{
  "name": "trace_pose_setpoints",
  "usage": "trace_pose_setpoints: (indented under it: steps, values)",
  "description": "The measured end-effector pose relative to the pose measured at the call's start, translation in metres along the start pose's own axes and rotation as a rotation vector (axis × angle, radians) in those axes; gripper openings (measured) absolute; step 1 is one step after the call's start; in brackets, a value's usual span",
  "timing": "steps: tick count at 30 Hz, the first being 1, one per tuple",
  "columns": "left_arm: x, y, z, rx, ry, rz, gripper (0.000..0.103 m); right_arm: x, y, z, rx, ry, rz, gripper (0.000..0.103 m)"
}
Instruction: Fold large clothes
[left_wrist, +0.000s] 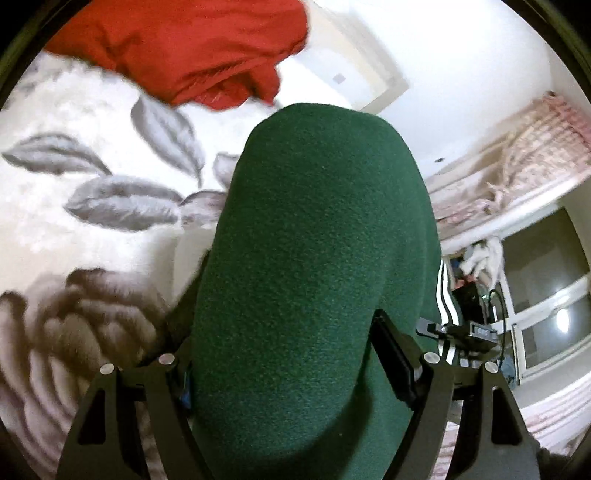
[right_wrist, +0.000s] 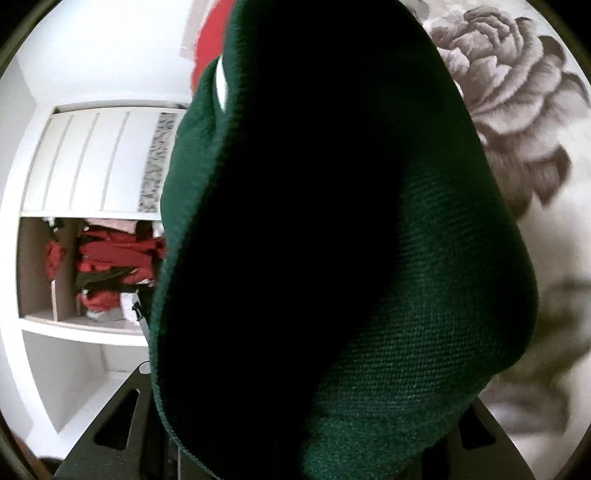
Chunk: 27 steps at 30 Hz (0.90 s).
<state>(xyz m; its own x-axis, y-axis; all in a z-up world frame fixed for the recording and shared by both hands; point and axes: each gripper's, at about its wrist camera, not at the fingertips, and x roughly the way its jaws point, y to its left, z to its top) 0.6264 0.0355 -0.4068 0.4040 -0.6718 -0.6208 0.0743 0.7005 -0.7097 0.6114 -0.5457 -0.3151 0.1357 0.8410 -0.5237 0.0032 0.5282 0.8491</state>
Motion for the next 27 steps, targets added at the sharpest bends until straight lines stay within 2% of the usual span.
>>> trace_pose_setpoints:
  steps: [3,5,9,11,13,14,15,19,20,21,22,23,24,25,26,27]
  values:
    - [0.035,0.044,0.003,-0.044,0.053,0.047,0.077,0.028,-0.036,0.029,0.032,0.041,-0.058,0.039]
    - [0.046,0.061,0.003,-0.06,0.057,0.042,0.078,0.047,-0.052,0.038,0.046,0.043,-0.074,0.039]
    - [0.06,0.087,-0.007,-0.094,0.066,0.008,0.087,0.057,-0.082,0.05,0.087,0.031,-0.05,0.04]
    - [0.057,0.082,-0.008,-0.098,0.068,0.017,0.088,0.055,-0.09,0.048,0.11,0.032,-0.042,0.04]
    - [0.043,0.062,-0.005,-0.061,0.059,0.068,0.087,0.046,-0.083,0.047,0.114,0.031,-0.064,0.043]
    - [0.036,0.052,0.001,-0.034,0.057,0.101,0.087,0.04,-0.076,0.047,0.109,0.034,-0.094,0.048]
    - [0.028,0.038,0.001,-0.002,0.059,0.143,0.087,0.033,-0.066,0.045,0.087,0.03,-0.14,0.055]
    - [0.006,0.005,-0.002,0.082,0.038,0.308,0.087,0.005,-0.021,0.024,-0.029,-0.01,-0.398,0.064]
    - [0.001,-0.004,-0.006,0.113,0.022,0.366,0.087,-0.005,-0.011,0.015,-0.06,-0.03,-0.483,0.066]
    - [-0.006,-0.015,-0.012,0.15,-0.007,0.423,0.087,-0.034,0.001,-0.01,-0.083,-0.049,-0.547,0.071]
    - [-0.01,-0.022,-0.015,0.173,-0.032,0.46,0.087,-0.041,0.015,-0.024,-0.117,-0.084,-0.647,0.075]
    - [-0.015,-0.031,-0.019,0.202,-0.058,0.504,0.087,-0.064,0.011,-0.036,-0.138,-0.114,-0.716,0.078]
    - [-0.022,-0.044,-0.027,0.236,-0.08,0.544,0.09,-0.056,0.025,-0.052,-0.159,-0.151,-0.786,0.078]
    - [-0.026,-0.051,-0.033,0.266,-0.096,0.573,0.099,-0.022,0.059,-0.063,-0.179,-0.19,-0.855,0.078]
    - [-0.031,-0.061,-0.04,0.291,-0.111,0.601,0.102,-0.002,0.075,-0.07,-0.19,-0.211,-0.903,0.082]
    - [-0.038,-0.073,-0.049,0.312,-0.125,0.631,0.103,-0.024,0.079,-0.087,-0.201,-0.232,-0.946,0.085]
